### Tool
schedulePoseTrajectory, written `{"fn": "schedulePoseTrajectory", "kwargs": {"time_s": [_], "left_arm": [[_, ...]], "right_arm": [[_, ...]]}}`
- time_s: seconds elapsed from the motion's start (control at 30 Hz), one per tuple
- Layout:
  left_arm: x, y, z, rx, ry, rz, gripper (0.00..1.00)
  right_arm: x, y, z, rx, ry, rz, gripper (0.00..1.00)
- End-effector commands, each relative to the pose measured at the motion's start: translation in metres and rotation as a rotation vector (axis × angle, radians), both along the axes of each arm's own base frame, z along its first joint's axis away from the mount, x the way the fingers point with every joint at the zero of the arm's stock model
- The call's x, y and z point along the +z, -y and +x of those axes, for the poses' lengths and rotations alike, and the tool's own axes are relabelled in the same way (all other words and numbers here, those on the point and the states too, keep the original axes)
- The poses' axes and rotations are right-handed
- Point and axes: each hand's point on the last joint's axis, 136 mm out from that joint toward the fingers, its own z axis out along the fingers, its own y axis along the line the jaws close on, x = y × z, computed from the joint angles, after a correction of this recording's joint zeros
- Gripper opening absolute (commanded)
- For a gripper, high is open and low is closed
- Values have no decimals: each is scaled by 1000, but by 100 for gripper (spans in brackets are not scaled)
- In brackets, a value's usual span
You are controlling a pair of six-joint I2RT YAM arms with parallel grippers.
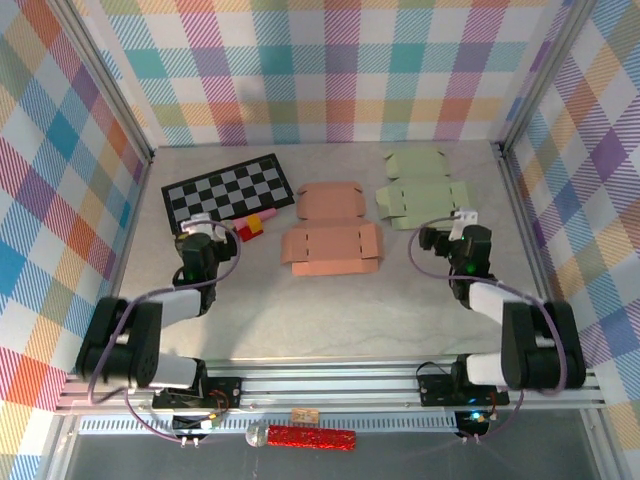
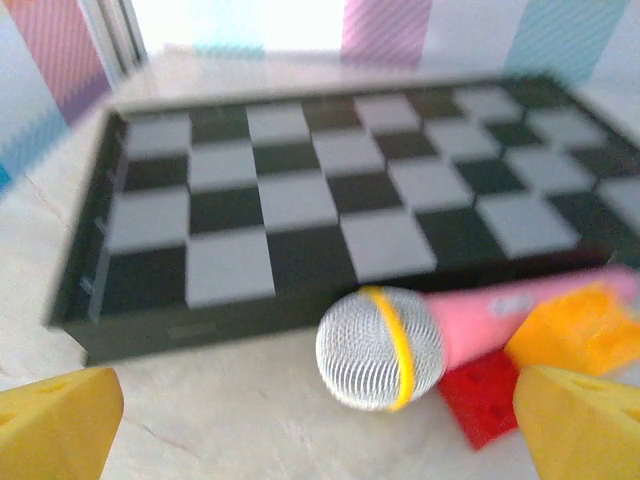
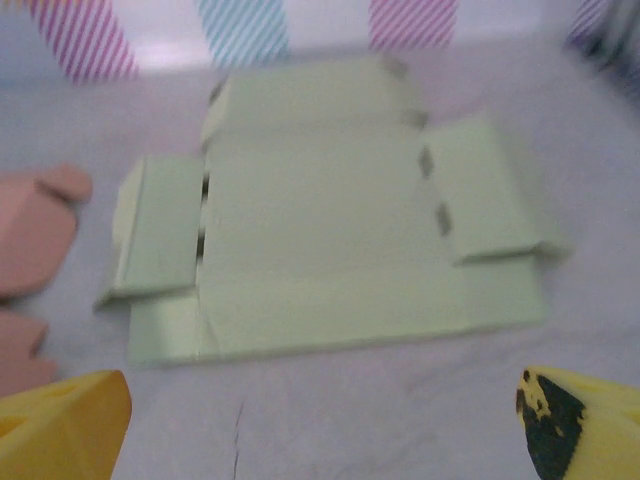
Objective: Fold the paper box
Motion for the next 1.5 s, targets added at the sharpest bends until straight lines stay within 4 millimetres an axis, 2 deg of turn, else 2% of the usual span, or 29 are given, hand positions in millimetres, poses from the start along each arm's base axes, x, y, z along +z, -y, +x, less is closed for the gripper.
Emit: {"fn": "schedulePoseTrajectory", "kwargs": {"time_s": [0.0,0.07,0.23,0.27,0.3,0.33,0.37,0.4,0.43,0.47,0.53,0.6,0.67,0.73,0.83,0.9,0.97,1.0,1.07,1.23,1.33,1.47], "left_arm": [[66,-12,-4,126,118,8,100],[103,-10,-1,150,168,-6,100],[203,12,6,168,292,-33,100],[221,13,7,175,301,-80,100],[231,12,7,201,262,-146,100],[231,9,3,246,173,-234,100],[223,9,-3,259,53,-306,100],[215,8,-12,298,-45,-392,100],[206,16,-10,265,-96,-479,100],[200,33,-3,159,-129,-570,100],[188,58,0,70,-170,-721,99],[168,75,-7,54,-262,-796,90],[141,96,-19,24,-390,-819,82],[110,120,-42,-6,-516,-799,79],[58,150,-78,-41,-677,-793,72],[29,163,-97,-49,-740,-791,69],[11,171,-105,-56,-769,-796,66],[5,175,-105,-62,-777,-795,65],[-3,181,-99,-64,-794,-792,63],[-5,202,-59,-109,-802,-729,57],[-15,204,-38,-81,-820,-721,55],[-27,201,-18,-61,-829,-720,52]], "right_arm": [[75,8,3,-85,128,-24,99],[120,3,2,-90,198,-6,99],[240,-12,-15,-81,383,52,99],[256,-12,-18,-93,381,95,99],[271,-9,-22,-119,356,163,99],[278,-8,-23,-148,299,250,99],[277,-11,-22,-147,226,314,99],[273,-20,-22,-123,133,383,99],[259,-22,-27,-161,22,476,99],[244,-23,-32,-207,-64,564,99],[240,-51,-29,-32,-102,625,99],[227,-61,-33,-21,-186,674,99],[206,-72,-38,-11,-311,722,91],[176,-94,-49,24,-472,753,82],[122,-134,-73,81,-683,761,79],[85,-162,-90,112,-811,796,77],[54,-186,-101,131,-893,845,76],[40,-193,-103,128,-919,883,75],[22,-197,-100,95,-926,945,74],[-6,-190,-83,18,-891,1026,75],[-30,-187,-78,-40,-920,1075,73],[-37,-187,-64,-52,-873,1116,69]]}}
